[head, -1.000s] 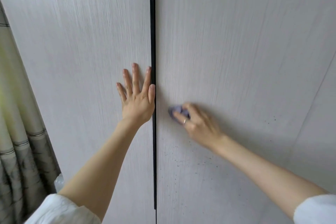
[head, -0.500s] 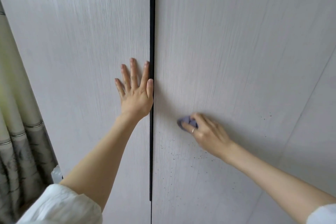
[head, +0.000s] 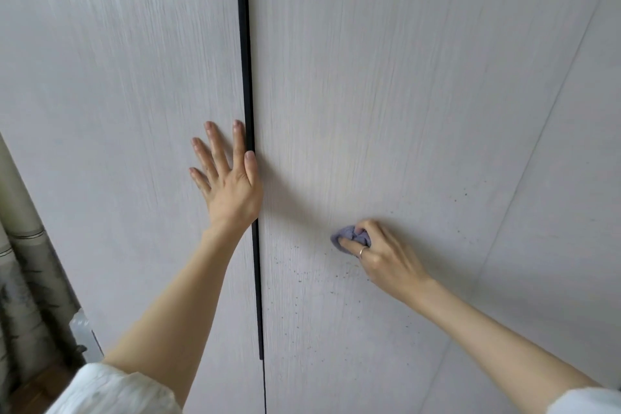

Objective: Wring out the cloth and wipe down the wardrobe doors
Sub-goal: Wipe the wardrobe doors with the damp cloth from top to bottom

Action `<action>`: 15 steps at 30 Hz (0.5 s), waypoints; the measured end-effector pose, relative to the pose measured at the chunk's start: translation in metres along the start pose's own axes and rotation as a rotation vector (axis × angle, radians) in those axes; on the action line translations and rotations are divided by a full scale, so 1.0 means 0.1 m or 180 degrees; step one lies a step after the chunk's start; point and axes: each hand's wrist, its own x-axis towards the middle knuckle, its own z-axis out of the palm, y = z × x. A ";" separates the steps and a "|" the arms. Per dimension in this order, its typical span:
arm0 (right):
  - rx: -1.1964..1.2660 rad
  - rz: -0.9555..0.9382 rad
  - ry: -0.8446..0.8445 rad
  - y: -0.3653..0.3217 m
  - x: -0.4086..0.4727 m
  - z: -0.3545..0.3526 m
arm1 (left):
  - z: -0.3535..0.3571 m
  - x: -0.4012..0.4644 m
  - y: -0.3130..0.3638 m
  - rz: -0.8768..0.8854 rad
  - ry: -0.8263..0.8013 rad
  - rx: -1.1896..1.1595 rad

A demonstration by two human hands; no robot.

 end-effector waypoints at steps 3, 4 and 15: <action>-0.0209 0.0009 0.0613 0.20 0.22 -0.30 | 0.03 -0.03 -0.03 -0.0046 0.0022 -0.0037; -0.0206 0.0295 0.0885 0.28 0.32 -0.39 | 0.05 -0.04 -0.03 -0.0052 0.0038 -0.0047; -0.0191 0.0204 0.0150 0.23 -0.44 0.09 | 0.11 -0.08 0.02 -0.0198 0.0142 -0.0125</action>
